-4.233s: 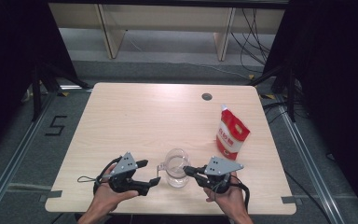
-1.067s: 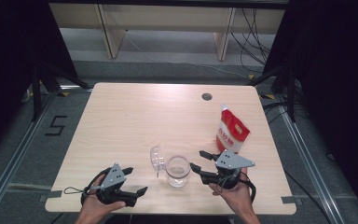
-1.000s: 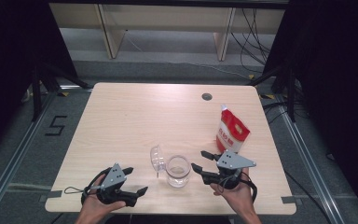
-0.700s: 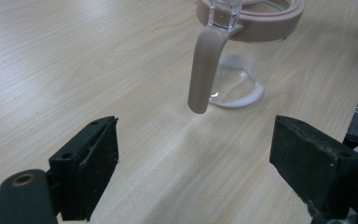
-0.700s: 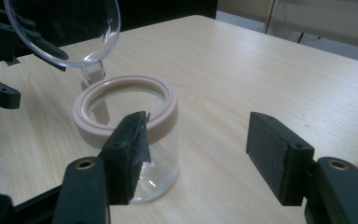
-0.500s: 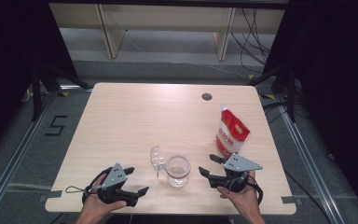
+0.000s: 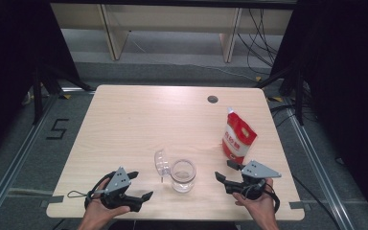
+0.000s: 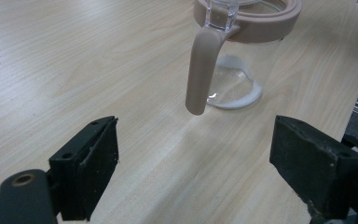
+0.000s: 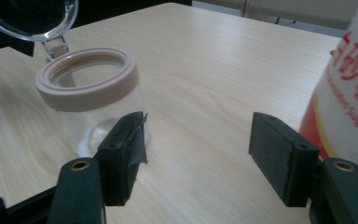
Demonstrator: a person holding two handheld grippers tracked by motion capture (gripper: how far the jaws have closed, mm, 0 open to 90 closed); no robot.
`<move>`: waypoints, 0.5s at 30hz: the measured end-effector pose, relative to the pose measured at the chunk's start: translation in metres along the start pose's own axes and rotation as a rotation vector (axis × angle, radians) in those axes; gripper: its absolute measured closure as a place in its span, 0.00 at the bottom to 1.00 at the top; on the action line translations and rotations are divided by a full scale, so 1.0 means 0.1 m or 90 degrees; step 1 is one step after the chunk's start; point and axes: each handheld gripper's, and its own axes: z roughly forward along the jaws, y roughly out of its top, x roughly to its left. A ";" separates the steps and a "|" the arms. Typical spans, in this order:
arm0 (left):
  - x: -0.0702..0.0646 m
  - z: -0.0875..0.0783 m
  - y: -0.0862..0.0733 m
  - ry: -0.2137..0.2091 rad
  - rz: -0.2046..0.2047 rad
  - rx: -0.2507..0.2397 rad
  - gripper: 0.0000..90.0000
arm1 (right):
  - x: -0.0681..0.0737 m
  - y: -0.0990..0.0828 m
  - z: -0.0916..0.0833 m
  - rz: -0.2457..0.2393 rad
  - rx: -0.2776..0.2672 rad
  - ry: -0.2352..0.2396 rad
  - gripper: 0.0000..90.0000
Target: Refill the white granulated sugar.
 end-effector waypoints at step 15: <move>0.00 -0.01 -0.01 0.006 0.006 0.001 0.17 | -0.19 -0.08 -0.23 0.015 -0.009 -0.066 0.40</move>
